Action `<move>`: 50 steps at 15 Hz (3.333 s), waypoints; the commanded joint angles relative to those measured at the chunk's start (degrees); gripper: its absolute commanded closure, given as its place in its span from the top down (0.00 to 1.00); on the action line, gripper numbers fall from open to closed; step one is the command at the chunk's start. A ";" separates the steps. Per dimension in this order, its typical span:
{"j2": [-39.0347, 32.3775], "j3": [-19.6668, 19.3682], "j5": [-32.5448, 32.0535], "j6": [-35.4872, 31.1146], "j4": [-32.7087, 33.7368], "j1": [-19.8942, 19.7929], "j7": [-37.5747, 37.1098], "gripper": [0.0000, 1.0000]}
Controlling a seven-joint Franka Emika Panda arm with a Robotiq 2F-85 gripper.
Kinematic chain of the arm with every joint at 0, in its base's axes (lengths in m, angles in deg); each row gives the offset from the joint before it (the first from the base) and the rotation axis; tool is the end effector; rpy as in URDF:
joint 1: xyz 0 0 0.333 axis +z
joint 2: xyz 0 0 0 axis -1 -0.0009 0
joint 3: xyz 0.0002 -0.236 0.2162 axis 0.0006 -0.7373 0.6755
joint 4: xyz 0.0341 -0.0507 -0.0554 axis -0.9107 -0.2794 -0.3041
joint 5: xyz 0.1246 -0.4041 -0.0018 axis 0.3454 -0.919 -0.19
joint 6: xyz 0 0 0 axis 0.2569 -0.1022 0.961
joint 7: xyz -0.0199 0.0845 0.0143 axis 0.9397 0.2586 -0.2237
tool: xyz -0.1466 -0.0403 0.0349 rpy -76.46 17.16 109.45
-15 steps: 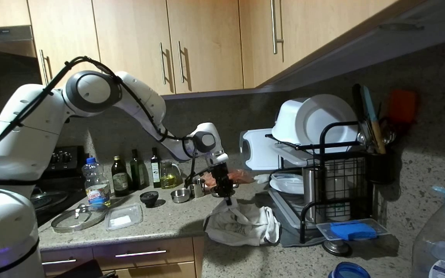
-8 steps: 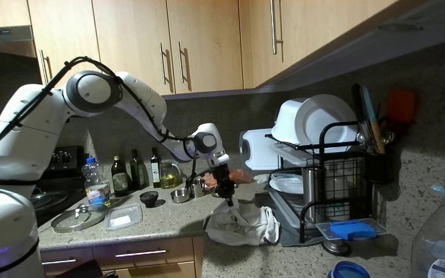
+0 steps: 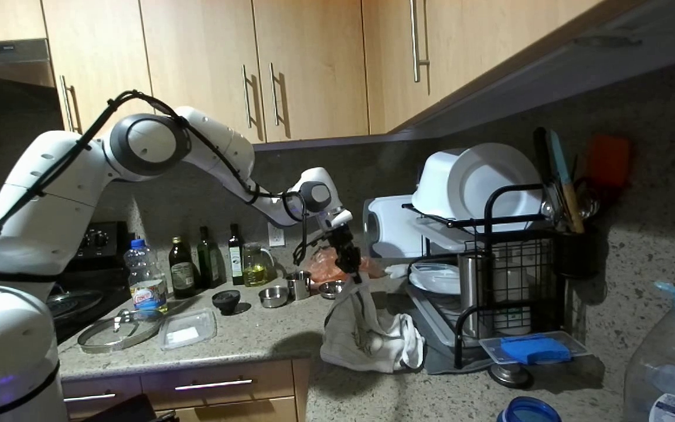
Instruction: Fold the towel
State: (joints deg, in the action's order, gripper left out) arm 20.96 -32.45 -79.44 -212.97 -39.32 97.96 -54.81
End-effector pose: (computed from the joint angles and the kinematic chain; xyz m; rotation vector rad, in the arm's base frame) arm 0.7217 -0.0133 0.2936 2.4184 -1.6756 0.4770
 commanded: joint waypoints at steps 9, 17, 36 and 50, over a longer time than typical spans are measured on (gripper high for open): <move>-15.40 1.15 0.70 10.91 18.70 2.60 4.64 0.02; -21.88 0.72 0.17 15.19 24.39 5.50 5.18 0.02; -8.67 0.36 1.05 13.37 8.57 3.83 5.26 1.00; -10.52 0.31 9.27 3.86 4.48 -3.65 5.11 1.00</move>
State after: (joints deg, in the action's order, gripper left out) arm 11.76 -32.10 -73.08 -207.17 -35.93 95.41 -49.39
